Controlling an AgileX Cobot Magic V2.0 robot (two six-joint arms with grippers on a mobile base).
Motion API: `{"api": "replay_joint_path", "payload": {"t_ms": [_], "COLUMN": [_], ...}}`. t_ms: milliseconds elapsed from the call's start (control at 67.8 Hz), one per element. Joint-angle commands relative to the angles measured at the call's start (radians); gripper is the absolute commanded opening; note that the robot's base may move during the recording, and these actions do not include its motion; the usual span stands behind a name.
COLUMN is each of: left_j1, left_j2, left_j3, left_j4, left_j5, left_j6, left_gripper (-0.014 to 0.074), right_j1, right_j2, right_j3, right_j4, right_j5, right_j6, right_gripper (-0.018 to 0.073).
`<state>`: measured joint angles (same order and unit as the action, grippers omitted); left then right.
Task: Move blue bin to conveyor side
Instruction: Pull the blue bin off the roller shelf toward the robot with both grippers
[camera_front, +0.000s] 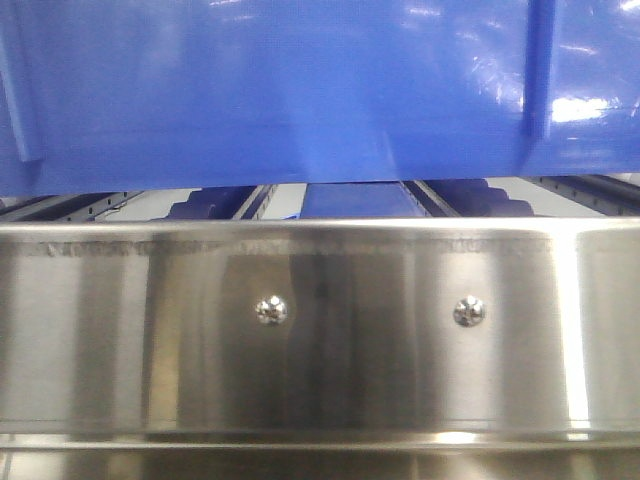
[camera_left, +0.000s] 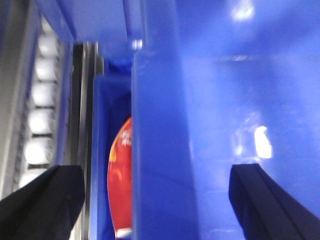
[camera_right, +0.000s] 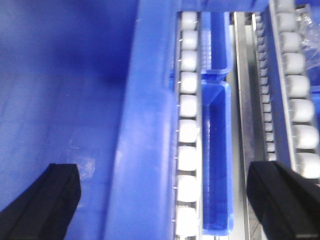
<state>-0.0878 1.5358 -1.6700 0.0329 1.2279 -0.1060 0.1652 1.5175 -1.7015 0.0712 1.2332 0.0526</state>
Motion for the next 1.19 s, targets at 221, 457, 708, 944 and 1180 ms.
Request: {"api": "replay_joint_path", "payload": {"t_ms": [221, 457, 708, 944, 1180], "left_j1": [0.004, 0.004, 0.004, 0.004, 0.004], "left_j2": [-0.001, -0.001, -0.001, -0.003, -0.007], "left_j3": [0.0, 0.0, 0.0, 0.0, 0.0], "left_j4": [-0.002, -0.002, 0.005, 0.005, 0.005], "left_j5": [-0.007, -0.007, -0.007, -0.007, -0.007], "left_j6": [0.0, 0.0, 0.0, 0.0, 0.0], "left_gripper": [0.0486, 0.0486, 0.0293, 0.0007, -0.0009], "right_j1": [0.034, 0.034, 0.034, 0.034, 0.034], "right_j2": [-0.002, -0.002, -0.002, -0.002, -0.006], "right_j3": [-0.009, -0.009, -0.009, -0.009, -0.009], "right_j4": [-0.004, -0.004, -0.004, -0.004, -0.008], "right_j5": [-0.012, -0.012, -0.012, -0.012, -0.012], "right_j6": [-0.007, -0.007, -0.007, -0.007, -0.007], "right_gripper": [0.0559, 0.0559, 0.0384, -0.0097, -0.0076]}}
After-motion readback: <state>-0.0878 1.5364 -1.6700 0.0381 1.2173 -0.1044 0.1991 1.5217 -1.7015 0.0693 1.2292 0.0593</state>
